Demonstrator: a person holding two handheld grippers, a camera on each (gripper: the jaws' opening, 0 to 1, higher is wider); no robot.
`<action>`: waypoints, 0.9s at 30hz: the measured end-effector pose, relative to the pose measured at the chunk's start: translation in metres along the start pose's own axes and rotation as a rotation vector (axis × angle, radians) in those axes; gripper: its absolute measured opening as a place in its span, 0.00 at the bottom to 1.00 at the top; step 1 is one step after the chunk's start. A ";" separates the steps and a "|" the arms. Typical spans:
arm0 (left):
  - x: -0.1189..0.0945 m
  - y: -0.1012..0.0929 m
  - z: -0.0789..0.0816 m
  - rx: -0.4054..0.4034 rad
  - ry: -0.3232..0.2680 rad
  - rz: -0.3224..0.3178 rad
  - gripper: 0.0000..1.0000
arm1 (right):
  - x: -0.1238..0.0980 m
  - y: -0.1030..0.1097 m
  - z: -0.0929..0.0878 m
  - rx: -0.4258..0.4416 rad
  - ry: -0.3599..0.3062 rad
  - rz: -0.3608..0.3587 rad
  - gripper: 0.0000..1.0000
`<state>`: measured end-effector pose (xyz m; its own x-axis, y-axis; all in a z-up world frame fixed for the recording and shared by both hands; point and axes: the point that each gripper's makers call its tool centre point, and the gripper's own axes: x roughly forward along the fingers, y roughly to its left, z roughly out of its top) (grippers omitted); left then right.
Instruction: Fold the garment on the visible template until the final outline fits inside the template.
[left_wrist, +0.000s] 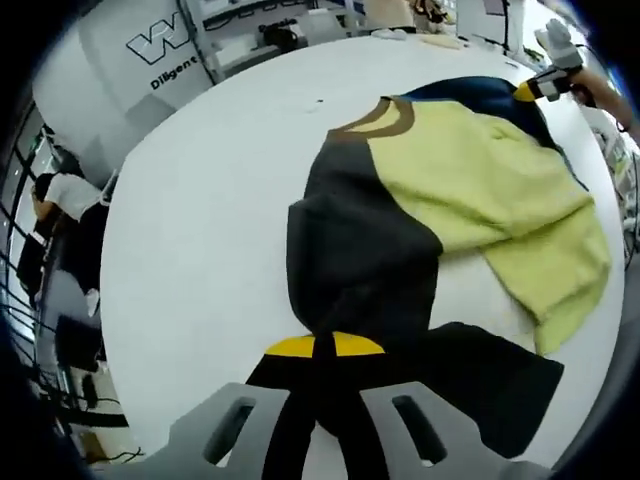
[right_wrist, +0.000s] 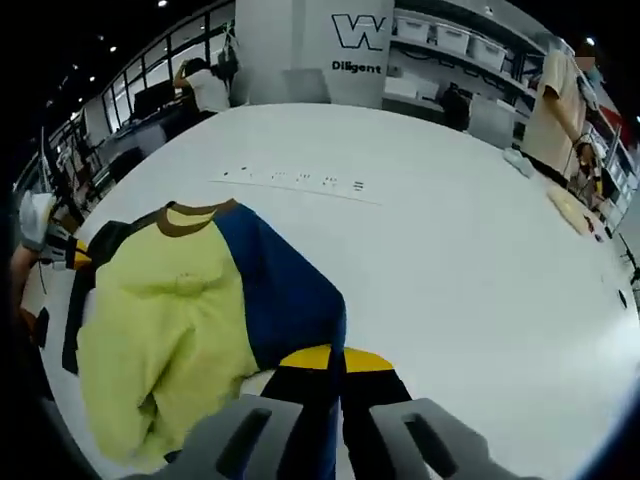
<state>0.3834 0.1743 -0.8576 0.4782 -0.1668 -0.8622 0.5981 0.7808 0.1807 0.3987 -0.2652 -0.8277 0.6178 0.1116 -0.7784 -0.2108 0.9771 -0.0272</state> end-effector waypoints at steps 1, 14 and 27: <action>0.001 0.004 0.000 0.002 0.007 0.002 0.00 | 0.002 -0.001 0.001 -0.006 0.004 0.004 0.00; 0.015 0.036 0.011 0.033 0.033 0.022 0.00 | 0.016 -0.013 0.006 -0.111 0.052 0.017 0.00; 0.024 0.074 0.013 0.039 0.082 0.101 0.00 | 0.018 -0.030 0.000 -0.152 0.083 0.003 0.00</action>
<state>0.4469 0.2202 -0.8587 0.4843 -0.0378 -0.8741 0.5748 0.7669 0.2853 0.4161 -0.2929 -0.8409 0.5535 0.0929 -0.8277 -0.3284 0.9376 -0.1143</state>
